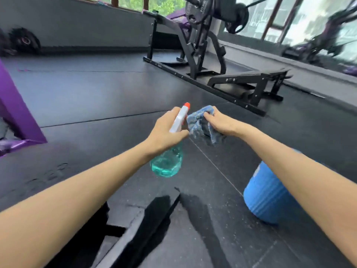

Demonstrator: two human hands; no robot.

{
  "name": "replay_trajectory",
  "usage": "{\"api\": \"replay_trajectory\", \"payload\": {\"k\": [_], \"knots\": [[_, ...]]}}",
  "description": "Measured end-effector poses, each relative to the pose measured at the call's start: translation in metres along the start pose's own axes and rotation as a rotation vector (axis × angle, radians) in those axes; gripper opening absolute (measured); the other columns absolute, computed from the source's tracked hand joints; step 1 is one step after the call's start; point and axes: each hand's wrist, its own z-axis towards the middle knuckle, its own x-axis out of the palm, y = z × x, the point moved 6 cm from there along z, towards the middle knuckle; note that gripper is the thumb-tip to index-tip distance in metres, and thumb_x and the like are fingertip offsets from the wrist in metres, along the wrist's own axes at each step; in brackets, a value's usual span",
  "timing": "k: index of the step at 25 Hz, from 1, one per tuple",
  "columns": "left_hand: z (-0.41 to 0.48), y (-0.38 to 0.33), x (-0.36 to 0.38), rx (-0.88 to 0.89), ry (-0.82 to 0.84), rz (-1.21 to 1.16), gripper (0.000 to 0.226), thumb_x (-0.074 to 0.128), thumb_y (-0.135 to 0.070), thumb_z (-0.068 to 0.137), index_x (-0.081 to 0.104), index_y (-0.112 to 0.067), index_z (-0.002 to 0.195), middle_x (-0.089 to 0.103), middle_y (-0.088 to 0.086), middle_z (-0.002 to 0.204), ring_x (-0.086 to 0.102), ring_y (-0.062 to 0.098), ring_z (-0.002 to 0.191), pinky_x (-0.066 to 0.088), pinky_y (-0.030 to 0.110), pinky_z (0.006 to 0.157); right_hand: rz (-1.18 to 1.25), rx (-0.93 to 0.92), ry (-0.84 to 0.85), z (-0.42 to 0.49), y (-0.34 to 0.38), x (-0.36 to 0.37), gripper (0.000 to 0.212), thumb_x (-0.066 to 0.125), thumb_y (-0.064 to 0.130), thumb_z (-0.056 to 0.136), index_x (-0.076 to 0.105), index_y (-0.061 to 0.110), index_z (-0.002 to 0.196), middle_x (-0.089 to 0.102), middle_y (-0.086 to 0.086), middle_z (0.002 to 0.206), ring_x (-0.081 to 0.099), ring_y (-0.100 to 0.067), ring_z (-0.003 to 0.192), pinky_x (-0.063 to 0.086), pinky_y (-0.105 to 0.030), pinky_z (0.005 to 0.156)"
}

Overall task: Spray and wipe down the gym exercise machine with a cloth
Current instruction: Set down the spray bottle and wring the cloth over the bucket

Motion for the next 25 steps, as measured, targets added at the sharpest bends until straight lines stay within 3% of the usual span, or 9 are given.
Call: {"api": "replay_trajectory", "payload": {"k": [3, 5, 9, 11, 15, 17, 20, 23, 25], "knots": [[0.024, 0.021, 0.084, -0.049, 0.1, 0.251, 0.076, 0.048, -0.071, 0.067, 0.051, -0.02, 0.122, 0.059, 0.003, 0.103, 0.041, 0.018, 0.094, 0.043, 0.035, 0.089, -0.123, 0.135, 0.013, -0.02, -0.086, -0.053, 0.015, 0.041, 0.016, 0.098, 0.055, 0.011, 0.098, 0.05, 0.001, 0.088, 0.046, -0.015, 0.087, 0.032, -0.026, 0.068], [0.034, 0.03, 0.128, -0.152, 0.167, 0.304, 0.06, 0.061, -0.067, 0.076, 0.052, -0.017, 0.109, 0.065, 0.002, 0.095, 0.057, 0.024, 0.092, 0.049, 0.039, 0.085, -0.103, 0.237, -0.007, -0.03, -0.136, -0.079, 0.017, 0.049, 0.015, 0.091, 0.053, 0.012, 0.074, 0.048, -0.001, 0.073, 0.043, -0.018, 0.077, 0.032, -0.028, 0.059], [0.041, 0.018, 0.214, -0.176, 0.326, 0.213, 0.041, 0.074, -0.046, 0.081, 0.055, -0.013, 0.094, 0.067, -0.004, 0.072, 0.068, 0.02, 0.055, 0.049, 0.018, 0.054, 0.24, 0.314, -0.082, -0.043, -0.216, -0.11, 0.01, 0.055, 0.014, 0.088, 0.059, 0.006, 0.084, 0.048, -0.007, 0.08, 0.043, -0.018, 0.069, 0.035, -0.027, 0.06], [0.05, 0.014, 0.236, -0.199, 0.362, 0.174, 0.04, 0.077, -0.04, 0.08, 0.057, -0.011, 0.1, 0.065, -0.002, 0.074, 0.066, 0.02, 0.051, 0.052, 0.021, 0.05, 0.5, 0.352, -0.053, -0.048, -0.241, -0.116, 0.006, 0.06, 0.012, 0.09, 0.06, 0.007, 0.088, 0.054, -0.009, 0.082, 0.05, -0.018, 0.068, 0.041, -0.027, 0.061], [0.051, 0.023, 0.256, -0.335, 0.468, -0.016, 0.041, 0.078, -0.012, 0.081, 0.055, -0.01, 0.114, 0.067, 0.006, 0.086, 0.066, 0.019, 0.063, 0.059, 0.03, 0.058, 0.818, 0.427, -0.046, -0.046, -0.272, -0.118, 0.042, 0.067, 0.023, 0.088, 0.057, -0.008, 0.114, 0.062, -0.016, 0.104, 0.059, -0.022, 0.09, 0.05, -0.033, 0.08], [0.051, 0.032, 0.266, -0.386, 0.529, -0.073, 0.041, 0.074, 0.0, 0.083, 0.052, -0.007, 0.117, 0.067, 0.011, 0.09, 0.068, 0.021, 0.072, 0.061, 0.036, 0.067, 0.915, 0.402, -0.109, -0.045, -0.277, -0.12, 0.036, 0.064, 0.023, 0.09, 0.06, -0.008, 0.108, 0.064, -0.016, 0.104, 0.061, -0.023, 0.091, 0.049, -0.037, 0.089], [0.051, 0.052, 0.278, -0.444, 0.591, -0.067, 0.043, 0.069, 0.004, 0.085, 0.048, -0.003, 0.122, 0.068, 0.009, 0.091, 0.07, 0.015, 0.075, 0.06, 0.037, 0.071, 1.027, 0.356, -0.22, -0.053, -0.282, -0.131, 0.017, 0.062, 0.018, 0.092, 0.063, 0.002, 0.086, 0.064, -0.01, 0.084, 0.061, -0.023, 0.08, 0.051, -0.038, 0.081], [0.041, 0.072, 0.293, -0.497, 0.641, -0.024, 0.049, 0.069, 0.011, 0.08, 0.047, -0.002, 0.122, 0.07, 0.007, 0.099, 0.069, 0.018, 0.09, 0.06, 0.041, 0.08, 0.965, 0.29, -0.225, -0.062, -0.285, -0.145, 0.012, 0.061, 0.012, 0.091, 0.067, 0.007, 0.082, 0.066, -0.007, 0.076, 0.062, -0.02, 0.071, 0.053, -0.035, 0.078], [0.031, 0.084, 0.307, -0.504, 0.685, -0.038, 0.052, 0.07, 0.012, 0.078, 0.046, -0.002, 0.122, 0.071, 0.002, 0.096, 0.068, 0.016, 0.089, 0.059, 0.038, 0.081, 0.835, 0.275, -0.221, -0.066, -0.286, -0.15, 0.01, 0.062, 0.016, 0.09, 0.069, 0.01, 0.084, 0.067, -0.005, 0.078, 0.061, -0.016, 0.069, 0.052, -0.031, 0.075]]}}
